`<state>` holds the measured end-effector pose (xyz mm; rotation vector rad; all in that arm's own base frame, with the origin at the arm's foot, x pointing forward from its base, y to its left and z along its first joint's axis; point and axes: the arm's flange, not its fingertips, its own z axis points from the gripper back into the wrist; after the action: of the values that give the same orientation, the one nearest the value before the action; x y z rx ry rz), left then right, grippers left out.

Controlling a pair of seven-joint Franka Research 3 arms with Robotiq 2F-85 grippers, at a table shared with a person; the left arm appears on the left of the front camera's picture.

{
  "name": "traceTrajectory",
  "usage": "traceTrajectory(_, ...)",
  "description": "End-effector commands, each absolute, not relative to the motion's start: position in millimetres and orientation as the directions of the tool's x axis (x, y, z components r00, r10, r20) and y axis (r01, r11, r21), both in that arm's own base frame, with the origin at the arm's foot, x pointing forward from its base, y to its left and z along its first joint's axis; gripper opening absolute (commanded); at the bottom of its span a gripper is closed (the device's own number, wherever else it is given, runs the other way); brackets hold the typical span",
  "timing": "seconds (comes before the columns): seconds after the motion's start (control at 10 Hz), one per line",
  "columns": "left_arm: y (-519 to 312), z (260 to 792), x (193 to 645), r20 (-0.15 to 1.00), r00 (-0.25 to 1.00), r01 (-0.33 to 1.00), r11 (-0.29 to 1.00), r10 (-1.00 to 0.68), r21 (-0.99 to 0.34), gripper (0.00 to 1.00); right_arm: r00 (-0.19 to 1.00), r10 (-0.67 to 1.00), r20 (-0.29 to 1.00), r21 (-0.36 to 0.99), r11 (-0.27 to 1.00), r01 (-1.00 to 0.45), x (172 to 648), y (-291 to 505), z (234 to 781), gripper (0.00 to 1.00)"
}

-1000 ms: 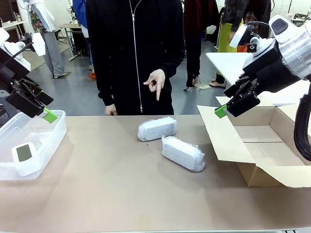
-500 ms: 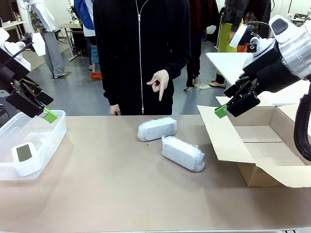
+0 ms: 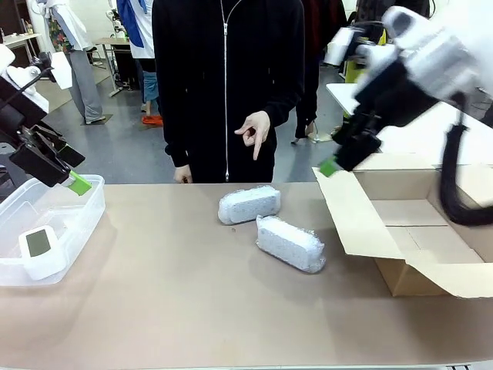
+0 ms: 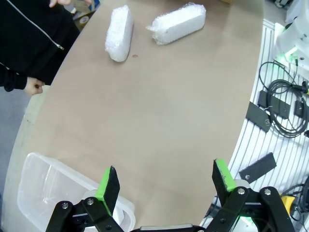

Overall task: Separate and place wrapped and unwrapped clocks.
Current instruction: Pick up the Digital clock indicated by the person.

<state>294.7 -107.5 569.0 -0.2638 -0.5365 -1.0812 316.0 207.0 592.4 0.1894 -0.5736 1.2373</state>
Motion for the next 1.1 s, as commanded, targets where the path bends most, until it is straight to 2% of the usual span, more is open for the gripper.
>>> traceTrajectory(0.0, -109.3, 568.6, 293.7, 0.538, 0.36, 0.885, 0.462, -0.762, 0.063, 1.0, 0.109, 0.93, 0.35, -0.192, 0.185, -0.964, 390.0, 263.6, 611.5, 1.0)
traceTrajectory(0.1, -109.3, 568.6, 293.7, 0.538, 0.36, 0.885, 0.462, -0.762, 0.063, 1.0, 0.02, 0.961, 0.277, -0.205, 0.079, -0.975, 418.8, 290.9, 597.3, 1.0)
traceTrajectory(0.2, -109.3, 568.6, 293.7, 0.538, 0.36, 0.885, 0.462, -0.762, 0.063, 1.0, -0.087, 0.958, 0.274, -0.159, -0.044, -0.986, 441.5, 310.2, 574.6, 1.0)
traceTrajectory(0.3, -109.3, 568.6, 293.7, 0.538, 0.36, 0.885, 0.462, -0.762, 0.063, 1.0, -0.138, 0.967, 0.212, -0.148, -0.108, -0.983, 463.0, 325.2, 543.8, 1.0)
traceTrajectory(0.5, -109.3, 568.6, 293.7, 0.538, 0.36, 0.885, 0.462, -0.762, 0.063, 1.0, -0.138, 0.96, 0.244, -0.219, -0.084, -0.972, 477.7, 318.8, 515.4, 1.0)
traceTrajectory(0.6, -109.3, 568.6, 293.7, 0.538, 0.36, 0.885, 0.462, -0.762, 0.063, 1.0, -0.112, 0.964, 0.24, -0.141, -0.08, -0.987, 465.6, 330.0, 522.2, 1.0)
traceTrajectory(1.0, -109.3, 568.6, 293.7, 0.538, 0.36, 0.885, 0.462, -0.762, 0.063, 1.0, -0.134, 0.963, 0.233, -0.158, -0.098, -0.983, 473.3, 332.2, 516.9, 1.0)
